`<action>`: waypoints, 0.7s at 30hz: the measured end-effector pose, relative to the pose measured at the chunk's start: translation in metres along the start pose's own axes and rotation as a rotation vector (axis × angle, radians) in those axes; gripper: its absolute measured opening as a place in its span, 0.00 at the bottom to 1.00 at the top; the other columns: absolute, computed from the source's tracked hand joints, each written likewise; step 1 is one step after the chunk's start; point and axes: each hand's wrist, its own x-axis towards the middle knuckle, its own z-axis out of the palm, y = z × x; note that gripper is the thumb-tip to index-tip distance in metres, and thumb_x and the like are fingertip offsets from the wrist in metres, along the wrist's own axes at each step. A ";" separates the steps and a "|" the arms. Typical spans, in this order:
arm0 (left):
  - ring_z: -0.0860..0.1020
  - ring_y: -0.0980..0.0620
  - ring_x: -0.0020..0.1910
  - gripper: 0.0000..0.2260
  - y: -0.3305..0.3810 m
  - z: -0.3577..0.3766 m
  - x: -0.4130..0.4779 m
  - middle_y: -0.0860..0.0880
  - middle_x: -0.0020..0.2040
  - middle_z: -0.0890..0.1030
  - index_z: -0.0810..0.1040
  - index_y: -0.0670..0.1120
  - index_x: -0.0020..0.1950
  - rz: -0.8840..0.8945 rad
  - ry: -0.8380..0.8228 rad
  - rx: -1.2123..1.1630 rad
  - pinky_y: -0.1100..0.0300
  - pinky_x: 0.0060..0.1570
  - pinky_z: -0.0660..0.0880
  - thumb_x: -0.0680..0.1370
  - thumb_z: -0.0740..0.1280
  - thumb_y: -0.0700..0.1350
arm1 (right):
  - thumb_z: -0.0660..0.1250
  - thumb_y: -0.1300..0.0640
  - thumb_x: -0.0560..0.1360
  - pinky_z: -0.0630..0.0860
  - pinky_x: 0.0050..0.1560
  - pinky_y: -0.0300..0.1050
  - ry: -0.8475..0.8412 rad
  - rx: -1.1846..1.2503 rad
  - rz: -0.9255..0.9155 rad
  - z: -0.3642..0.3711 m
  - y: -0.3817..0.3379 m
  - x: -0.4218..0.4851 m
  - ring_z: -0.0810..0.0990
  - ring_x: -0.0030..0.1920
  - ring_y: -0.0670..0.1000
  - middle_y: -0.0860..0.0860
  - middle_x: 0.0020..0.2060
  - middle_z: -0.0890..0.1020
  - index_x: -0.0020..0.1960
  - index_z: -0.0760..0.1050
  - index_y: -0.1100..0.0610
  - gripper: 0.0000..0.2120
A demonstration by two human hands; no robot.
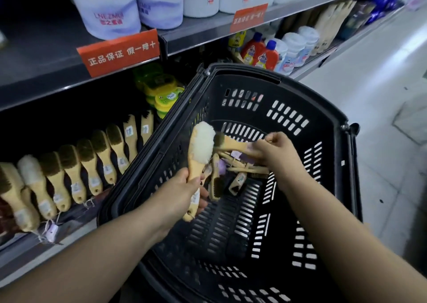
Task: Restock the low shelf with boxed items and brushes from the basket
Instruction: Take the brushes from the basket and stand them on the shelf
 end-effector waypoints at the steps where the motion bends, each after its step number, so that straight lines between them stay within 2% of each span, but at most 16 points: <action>1: 0.76 0.53 0.33 0.07 -0.001 0.003 -0.002 0.48 0.37 0.77 0.73 0.49 0.53 0.013 0.014 -0.057 0.56 0.40 0.75 0.82 0.56 0.43 | 0.68 0.63 0.72 0.80 0.37 0.42 -0.002 0.183 0.065 0.000 0.000 -0.016 0.83 0.34 0.47 0.54 0.40 0.81 0.45 0.69 0.55 0.09; 3: 0.77 0.54 0.33 0.05 -0.003 0.010 -0.008 0.49 0.37 0.77 0.73 0.50 0.53 0.026 0.027 -0.161 0.55 0.42 0.74 0.81 0.59 0.45 | 0.66 0.67 0.73 0.81 0.40 0.42 -0.087 0.518 0.210 0.004 0.006 -0.047 0.83 0.38 0.50 0.57 0.42 0.83 0.50 0.73 0.61 0.07; 5: 0.78 0.55 0.36 0.07 -0.005 0.018 -0.013 0.50 0.39 0.78 0.73 0.52 0.54 0.036 -0.006 -0.242 0.56 0.43 0.74 0.78 0.63 0.51 | 0.65 0.67 0.74 0.80 0.39 0.40 -0.215 0.690 0.272 0.015 0.015 -0.074 0.84 0.42 0.51 0.59 0.46 0.84 0.56 0.75 0.64 0.11; 7: 0.81 0.54 0.44 0.17 -0.009 0.023 -0.015 0.50 0.46 0.83 0.73 0.53 0.56 0.050 -0.096 -0.309 0.56 0.50 0.74 0.71 0.66 0.58 | 0.64 0.66 0.75 0.79 0.40 0.37 -0.305 0.698 0.259 0.026 0.020 -0.096 0.84 0.42 0.50 0.57 0.46 0.84 0.55 0.76 0.64 0.09; 9: 0.82 0.55 0.47 0.25 -0.010 0.027 -0.018 0.52 0.49 0.85 0.72 0.53 0.60 0.047 -0.151 -0.335 0.56 0.51 0.74 0.66 0.66 0.61 | 0.64 0.65 0.75 0.78 0.37 0.36 -0.351 0.635 0.245 0.035 0.020 -0.111 0.83 0.39 0.47 0.55 0.43 0.84 0.54 0.78 0.62 0.09; 12: 0.82 0.51 0.51 0.26 -0.012 0.026 -0.018 0.48 0.52 0.84 0.73 0.51 0.63 0.002 -0.174 -0.266 0.56 0.48 0.76 0.69 0.65 0.61 | 0.66 0.64 0.75 0.76 0.34 0.35 -0.382 0.345 0.107 0.034 0.015 -0.115 0.80 0.33 0.44 0.51 0.37 0.83 0.53 0.81 0.58 0.08; 15: 0.82 0.49 0.51 0.19 -0.014 0.023 -0.012 0.47 0.53 0.83 0.74 0.52 0.63 -0.015 -0.118 -0.206 0.56 0.44 0.78 0.75 0.63 0.57 | 0.69 0.59 0.74 0.75 0.35 0.40 -0.405 -0.074 -0.095 0.033 0.014 -0.110 0.74 0.29 0.45 0.46 0.28 0.77 0.48 0.82 0.52 0.06; 17: 0.81 0.46 0.47 0.15 -0.013 0.020 -0.006 0.47 0.49 0.83 0.74 0.48 0.62 -0.014 -0.040 -0.171 0.54 0.42 0.77 0.78 0.63 0.53 | 0.71 0.55 0.73 0.74 0.36 0.43 -0.441 -0.360 -0.166 0.031 0.017 -0.097 0.75 0.30 0.46 0.48 0.29 0.77 0.47 0.80 0.54 0.05; 19: 0.77 0.44 0.42 0.16 -0.014 0.017 0.002 0.47 0.42 0.78 0.73 0.44 0.61 0.010 0.063 0.006 0.61 0.34 0.69 0.79 0.62 0.52 | 0.71 0.52 0.72 0.76 0.36 0.39 -0.708 -0.531 -0.008 0.023 0.018 -0.072 0.79 0.32 0.47 0.50 0.33 0.81 0.45 0.77 0.55 0.08; 21: 0.76 0.48 0.41 0.15 -0.016 0.014 0.008 0.51 0.40 0.75 0.73 0.44 0.61 0.062 0.136 0.182 0.61 0.33 0.67 0.79 0.61 0.52 | 0.69 0.51 0.74 0.78 0.34 0.36 -0.991 -0.651 0.274 0.013 0.019 -0.042 0.82 0.33 0.46 0.50 0.36 0.83 0.46 0.77 0.53 0.05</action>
